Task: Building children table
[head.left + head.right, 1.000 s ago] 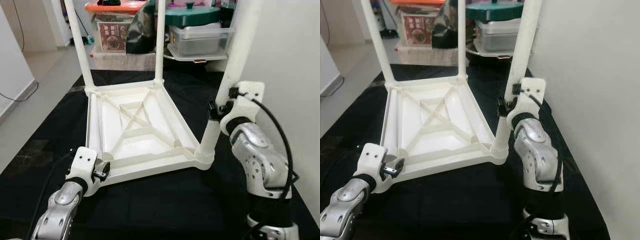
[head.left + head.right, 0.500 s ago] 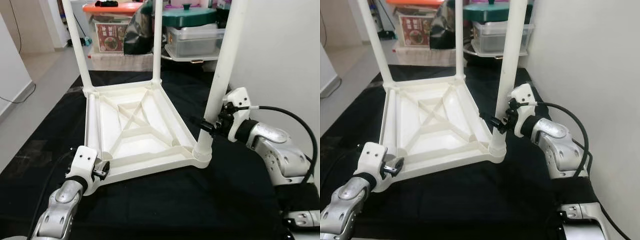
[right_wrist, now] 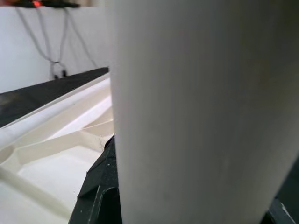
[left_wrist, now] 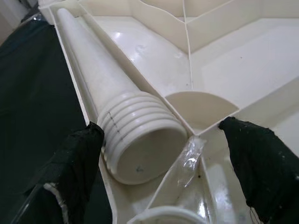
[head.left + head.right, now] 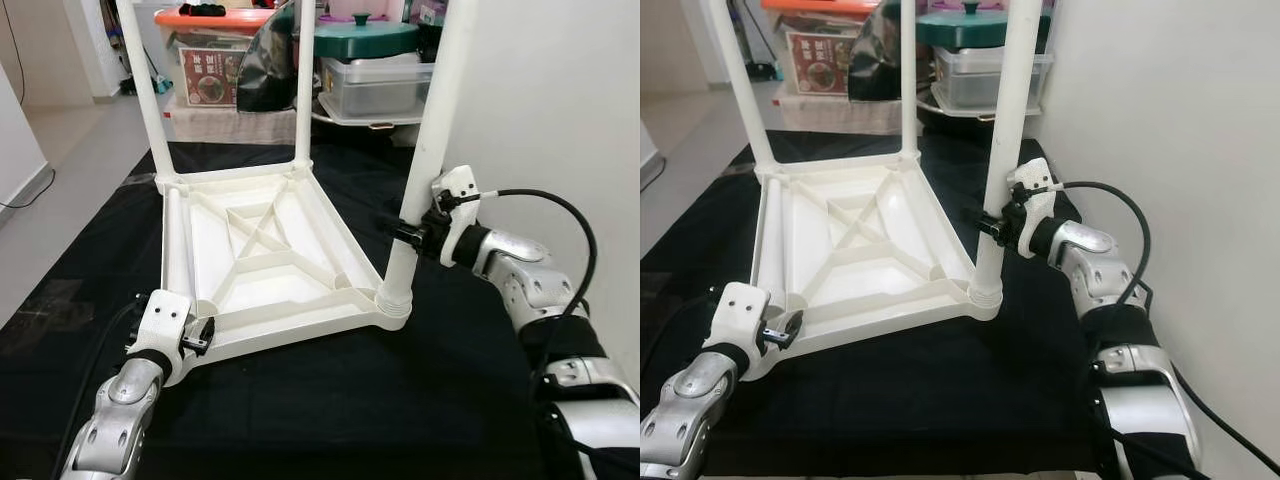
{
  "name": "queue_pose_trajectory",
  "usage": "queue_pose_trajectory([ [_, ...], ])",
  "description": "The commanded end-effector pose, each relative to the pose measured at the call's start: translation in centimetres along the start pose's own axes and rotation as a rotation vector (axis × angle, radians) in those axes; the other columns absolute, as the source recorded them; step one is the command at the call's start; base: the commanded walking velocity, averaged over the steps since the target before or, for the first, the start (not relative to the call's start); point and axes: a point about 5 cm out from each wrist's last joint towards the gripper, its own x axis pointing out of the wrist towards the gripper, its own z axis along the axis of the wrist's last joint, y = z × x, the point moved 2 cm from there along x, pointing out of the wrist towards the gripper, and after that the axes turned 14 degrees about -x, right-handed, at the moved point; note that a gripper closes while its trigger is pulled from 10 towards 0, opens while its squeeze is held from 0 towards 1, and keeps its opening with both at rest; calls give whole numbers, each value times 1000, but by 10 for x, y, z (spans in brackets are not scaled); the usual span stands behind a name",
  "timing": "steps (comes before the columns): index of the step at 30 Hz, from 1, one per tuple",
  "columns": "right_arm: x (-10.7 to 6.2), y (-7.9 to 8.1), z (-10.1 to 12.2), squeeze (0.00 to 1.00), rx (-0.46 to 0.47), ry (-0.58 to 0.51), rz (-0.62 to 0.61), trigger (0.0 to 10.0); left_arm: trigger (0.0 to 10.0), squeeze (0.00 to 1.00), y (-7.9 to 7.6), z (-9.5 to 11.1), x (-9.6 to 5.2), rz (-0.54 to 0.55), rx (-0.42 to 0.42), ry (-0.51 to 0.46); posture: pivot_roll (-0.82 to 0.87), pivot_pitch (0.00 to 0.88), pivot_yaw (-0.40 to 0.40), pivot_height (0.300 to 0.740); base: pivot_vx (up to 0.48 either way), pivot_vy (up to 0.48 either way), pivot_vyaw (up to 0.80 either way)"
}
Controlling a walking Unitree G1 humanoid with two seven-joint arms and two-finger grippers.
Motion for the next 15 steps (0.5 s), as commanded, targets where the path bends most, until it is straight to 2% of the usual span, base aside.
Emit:
queue_pose_trajectory([
  [1, 0, -9, -26, 0, 15, 192, -201, 0, 10000, 0, 2, -13, -2, 5, 16, 58, 119, 0, -79, 740, 0, 0, 0],
  [2, -4, -13, -37, 0, 90, 273, -446, 0, 10000, 0, 2, -14, -2, 4, 16, 62, 112, 0, -72, 740, 0, 0, 0],
  [4, -4, -13, -37, 0, 90, 273, -446, 0, 10000, 0, 2, -14, -2, 4, 16, 62, 112, 0, -72, 740, 0, 0, 0],
  [5, -9, -12, -44, 0, 143, 339, -620, 0, 10000, 0, 1, -15, -2, 3, 16, 65, 110, 0, -72, 740, 0, 0, 0],
  [6, -7, 7, -45, 0, 211, 363, -733, 0, 10000, 0, 0, -15, -2, -2, 15, 68, 108, 0, -63, 740, 0, 0, 0],
  [7, -7, 7, -45, 0, 211, 363, -733, 0, 10000, 0, 0, -15, -2, -2, 15, 68, 108, 0, -63, 740, 0, 0, 0],
  [8, -1, 32, -38, 0, 259, 354, -779, 0, 10000, 0, -2, -15, -1, -8, 16, 69, 107, 0, -62, 740, 0, 0, 0],
  [10, 11, 62, -24, 0, 317, 324, -766, 0, 10000, 0, -4, -15, 1, -15, 16, 69, 104, 0, -56, 740, 0, 0, 0],
  [12, 11, 62, -24, 0, 317, 324, -766, 0, 10000, 0, -4, -15, 1, -15, 16, 69, 104, 0, -56, 740, 0, 0, 0],
  [13, 17, 69, -21, 0, 328, 310, -740, 0, 10000, 0, -4, -14, 2, -15, 17, 69, 104, 0, -56, 740, 0, 0, 0],
  [14, 17, 69, -21, 0, 328, 310, -740, 0, 10000, 0, -4, -14, 2, -15, 17, 69, 104, 0, -56, 740, 0, 0, 0],
  [15, 27, 77, -10, 0, 345, 249, -672, 10000, 10000, 0, -3, -14, 3, -14, 18, 69, 99, 0, -60, 740, 0, 0, 0],
])
